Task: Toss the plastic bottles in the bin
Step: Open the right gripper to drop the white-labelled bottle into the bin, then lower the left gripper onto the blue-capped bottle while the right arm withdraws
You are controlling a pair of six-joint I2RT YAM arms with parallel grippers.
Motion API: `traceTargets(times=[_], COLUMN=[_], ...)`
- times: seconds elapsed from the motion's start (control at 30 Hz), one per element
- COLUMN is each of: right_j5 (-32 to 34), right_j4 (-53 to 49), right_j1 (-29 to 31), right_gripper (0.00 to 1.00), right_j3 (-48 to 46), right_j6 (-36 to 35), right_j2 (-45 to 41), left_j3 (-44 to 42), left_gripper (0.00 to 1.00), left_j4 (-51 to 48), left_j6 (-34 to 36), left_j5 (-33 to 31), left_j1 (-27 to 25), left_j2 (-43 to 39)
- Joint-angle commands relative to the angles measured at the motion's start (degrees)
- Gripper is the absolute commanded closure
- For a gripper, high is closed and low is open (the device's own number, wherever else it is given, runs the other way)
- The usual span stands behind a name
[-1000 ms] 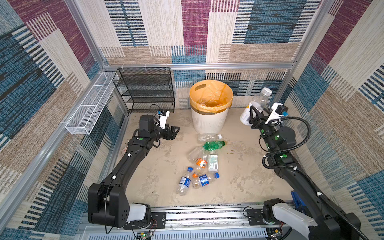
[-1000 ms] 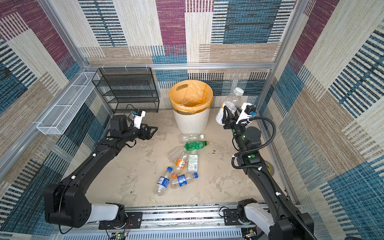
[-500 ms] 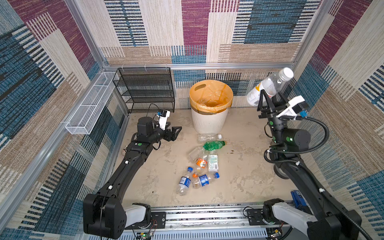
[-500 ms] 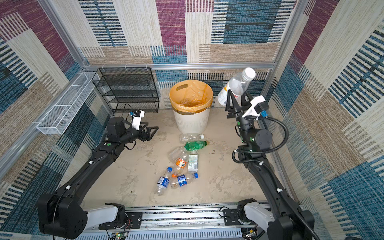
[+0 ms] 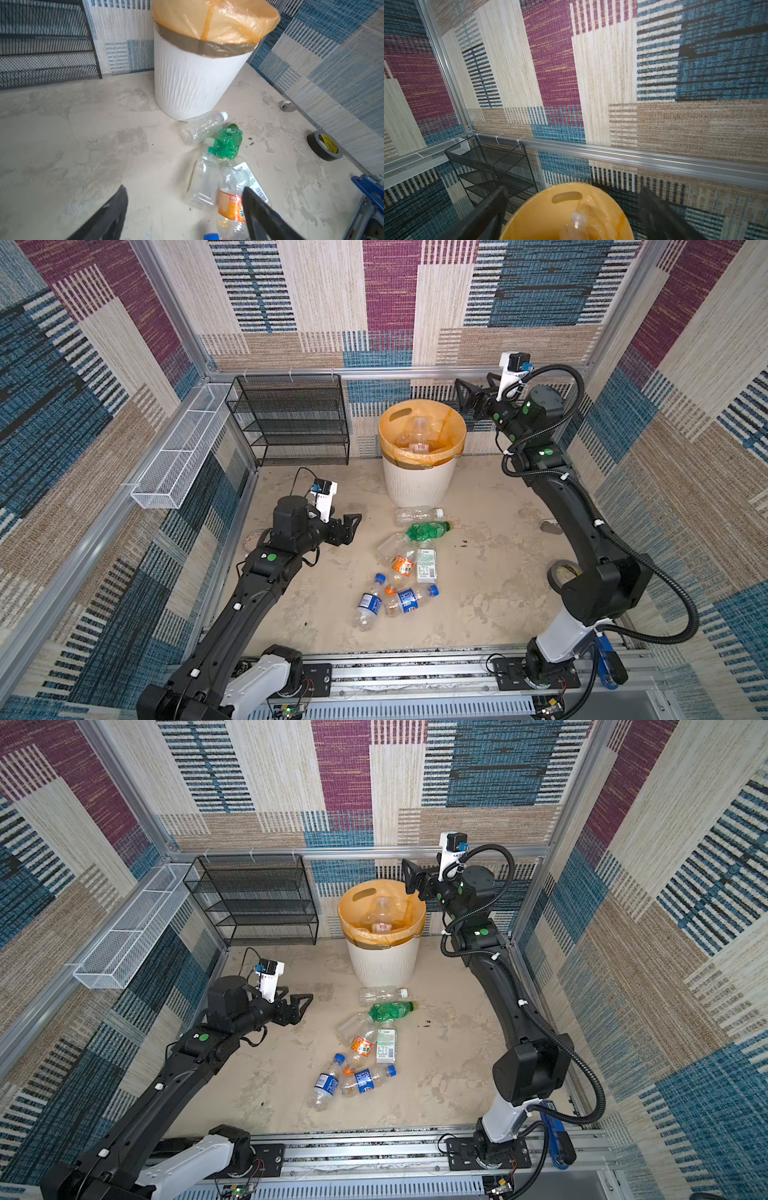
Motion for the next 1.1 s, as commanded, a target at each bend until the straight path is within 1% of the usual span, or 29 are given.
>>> traceTargets(times=[0.0,0.13,0.2,0.33,0.47,0.57,0.7,0.87,1.07], right_j5=[2.0,3.24,4.6,5.35,5.05,4.48,4.02,3.3,2.19], right_j4=[2.96,9.24,10.66,11.73,12.54,13.47,13.92,14.93,15.09], right_j1=[-1.33,-3.93,-4.92,-6.59,-7.91,-8.74,-9.07,-9.29,-9.64], right_gripper=[0.01,0.01,0.01,0.01,0.01,0.01,0.01,0.01,0.01], right_j3=[-4.81,-15.48,-20.04,-26.9,-31.97,-34.6,-35.91,-37.97,-38.29], right_j6=[0.8,3.33,4.11,6.01,7.73,9.17,9.3,9.29,9.05], right_j2=[-3.59,-9.87,-12.3,-14.86,-15.88,-16.27,-16.43,-16.69,-15.71], left_j3=[-0.79,-3.34,-4.99,-8.74,-9.74,-9.62,-10.47,-12.47,-12.94], left_gripper=[0.14,0.15,0.15,0.15,0.15,0.15,0.15,0.15,0.15], left_j4=[-7.13,-10.32,-11.72,-13.48,-16.14,-18.22,-19.14,-17.34,-16.11], left_j6=[-3.12,-6.9,-9.77,-14.57,-15.5,-15.56,-17.26,-19.73,-20.59], left_j5=[-2.88,-4.54,-5.31,-7.65,-9.18,-9.37,-10.58,-9.73,-10.64], left_j1=[-2.02,-5.69,-7.7,-12.03,-15.11,-16.46,-18.78,-21.03,-24.07], left_j2=[-1.43,-3.3,-4.3,-5.85,-5.85,-4.86,-3.83,-1.67,2.42])
